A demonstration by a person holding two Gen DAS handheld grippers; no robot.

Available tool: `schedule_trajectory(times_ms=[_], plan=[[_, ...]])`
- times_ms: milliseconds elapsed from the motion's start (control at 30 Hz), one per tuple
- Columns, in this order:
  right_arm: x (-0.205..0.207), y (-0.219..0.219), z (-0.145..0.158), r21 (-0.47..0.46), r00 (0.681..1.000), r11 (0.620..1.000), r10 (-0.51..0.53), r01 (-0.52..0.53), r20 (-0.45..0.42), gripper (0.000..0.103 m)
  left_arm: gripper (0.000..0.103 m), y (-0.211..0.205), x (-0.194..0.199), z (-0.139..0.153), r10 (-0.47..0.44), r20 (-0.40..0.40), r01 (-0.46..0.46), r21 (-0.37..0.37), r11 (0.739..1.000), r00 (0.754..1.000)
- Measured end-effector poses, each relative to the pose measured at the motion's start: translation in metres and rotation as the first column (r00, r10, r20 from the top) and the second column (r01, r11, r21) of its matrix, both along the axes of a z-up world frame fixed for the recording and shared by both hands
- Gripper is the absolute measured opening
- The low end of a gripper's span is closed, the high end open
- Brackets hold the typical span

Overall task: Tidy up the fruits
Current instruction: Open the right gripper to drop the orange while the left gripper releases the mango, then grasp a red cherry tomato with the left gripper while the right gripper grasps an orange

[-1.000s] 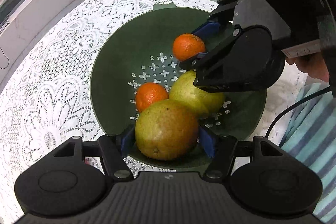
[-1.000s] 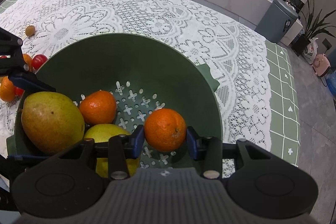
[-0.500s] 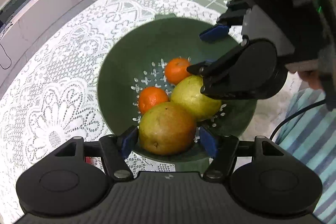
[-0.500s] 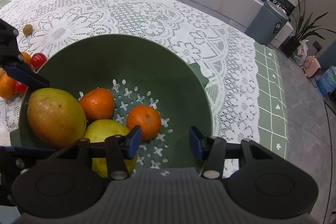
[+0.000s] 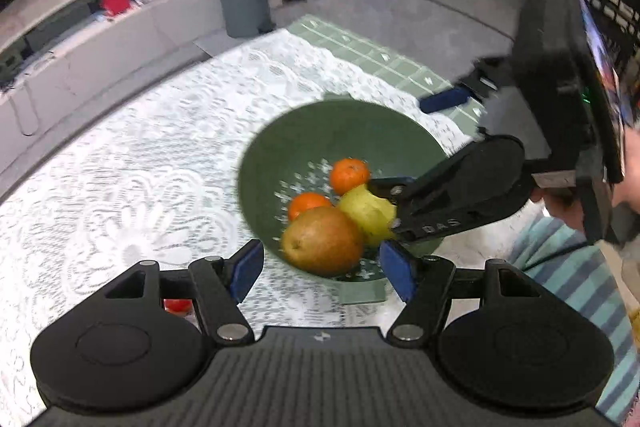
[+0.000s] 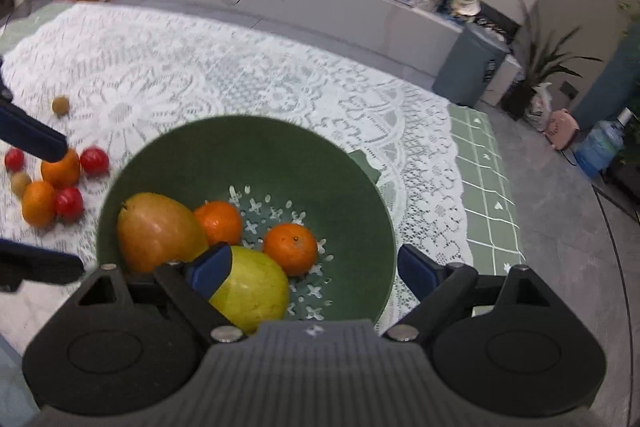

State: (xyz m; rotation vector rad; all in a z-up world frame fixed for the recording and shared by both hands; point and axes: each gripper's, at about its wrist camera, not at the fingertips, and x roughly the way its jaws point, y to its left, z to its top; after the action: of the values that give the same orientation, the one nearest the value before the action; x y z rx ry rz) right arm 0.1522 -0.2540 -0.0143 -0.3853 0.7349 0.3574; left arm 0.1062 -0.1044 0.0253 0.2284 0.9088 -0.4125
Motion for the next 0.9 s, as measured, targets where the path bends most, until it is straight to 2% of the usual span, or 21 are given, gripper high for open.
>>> schedule_trajectory(times_ms=[200,500,567,733,833,900], plan=[[-0.034,0.004,0.012,0.203,0.993,0.975,-0.107,0.094,0.055,0.087,0.078,0.035,-0.023,0.008,0.099,0.139,-0.094,-0.047,0.995,0.985],[-0.083,0.056,0.001,0.441,0.989,0.89,-0.146,0.117,0.034,0.086,0.078,0.1,-0.053,0.011,0.263,0.171,-0.234,-0.173,0.957,0.95],[-0.093,0.07,-0.004,0.462,0.987,0.88,-0.153,0.115,0.046,0.087,0.078,0.115,-0.06,0.01,0.302,0.175,-0.269,-0.189,0.944,0.937],[-0.112,0.093,-0.016,0.453,0.993,0.888,-0.107,0.076,0.043,0.087,0.077,0.155,-0.082,-0.005,0.385,0.15,-0.344,-0.24,0.908,0.911],[-0.116,0.103,-0.028,0.434,0.995,0.898,-0.093,0.074,0.023,0.087,0.07,0.171,-0.093,-0.017,0.434,0.097,-0.397,-0.264,0.879,0.896],[-0.119,0.109,-0.036,0.418,0.997,0.906,-0.082,0.071,0.009,0.086,0.069,0.18,-0.099,-0.027,0.458,0.06,-0.425,-0.279,0.861,0.887]])
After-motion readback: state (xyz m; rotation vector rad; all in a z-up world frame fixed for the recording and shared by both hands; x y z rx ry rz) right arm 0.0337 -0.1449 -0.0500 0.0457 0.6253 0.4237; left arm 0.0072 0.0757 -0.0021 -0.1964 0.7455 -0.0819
